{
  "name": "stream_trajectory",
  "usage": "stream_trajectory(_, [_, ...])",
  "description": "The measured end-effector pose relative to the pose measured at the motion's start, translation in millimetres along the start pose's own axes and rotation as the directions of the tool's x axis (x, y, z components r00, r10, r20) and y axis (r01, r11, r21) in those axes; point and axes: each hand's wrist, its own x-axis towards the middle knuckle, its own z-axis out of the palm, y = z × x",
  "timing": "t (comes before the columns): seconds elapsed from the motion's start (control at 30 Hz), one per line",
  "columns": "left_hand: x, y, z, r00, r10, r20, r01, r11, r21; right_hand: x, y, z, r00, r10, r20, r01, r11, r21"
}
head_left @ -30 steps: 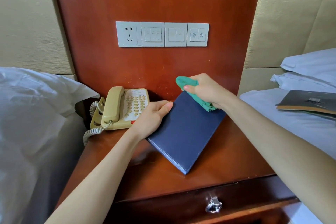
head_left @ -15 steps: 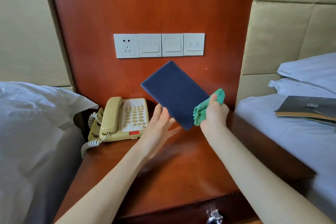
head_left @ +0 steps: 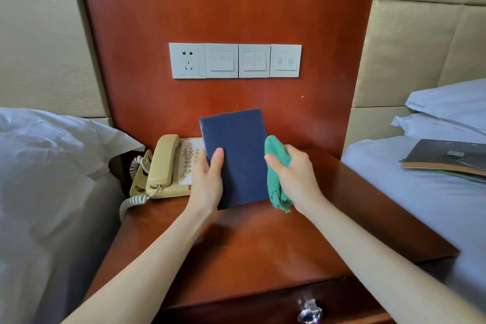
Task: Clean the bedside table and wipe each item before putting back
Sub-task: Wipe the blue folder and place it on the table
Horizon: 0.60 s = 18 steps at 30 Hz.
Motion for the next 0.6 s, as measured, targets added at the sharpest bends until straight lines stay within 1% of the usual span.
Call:
stream_trajectory(0.07, [-8,0,7,0.996,0.008,0.093,-0.013,0.998,0.057,13,-6,-12,1.0,0.006,-0.03,-0.005,0.999,0.032])
stream_trajectory(0.17, [-17,3,13,0.983,0.0,0.186,-0.009,0.999,0.052,31,-15,-27,0.999,0.014,-0.042,-0.011,0.998,0.07])
stream_trajectory(0.27, [-20,7,13,0.975,0.012,0.223,-0.025,0.998,0.057,41,-21,-32,0.999,-0.027,-0.029,0.027,0.999,-0.019])
stream_trajectory(0.37, [-25,9,11,0.962,0.035,0.27,-0.068,0.991,0.113,48,-27,-35,0.992,-0.106,-0.065,0.096,0.985,-0.145])
stream_trajectory(0.4, [-28,9,13,0.956,0.04,0.291,-0.08,0.989,0.127,50,-31,-37,0.991,-0.12,-0.063,0.109,0.982,-0.155])
stream_trajectory(0.43, [-31,9,14,0.949,0.049,0.311,-0.097,0.985,0.141,53,-34,-39,0.992,-0.119,-0.041,0.112,0.984,-0.141])
stream_trajectory(0.5, [-35,10,17,0.941,0.079,0.33,-0.142,0.975,0.171,56,-39,-42,0.993,-0.105,0.053,0.112,0.984,-0.139])
stream_trajectory(0.53, [-35,11,18,0.939,0.091,0.333,-0.158,0.971,0.181,56,-40,-44,0.988,-0.113,0.107,0.131,0.976,-0.175])
stream_trajectory(0.6, [-34,13,16,0.936,0.098,0.338,-0.168,0.968,0.185,54,-40,-46,0.964,-0.164,0.211,0.219,0.938,-0.268])
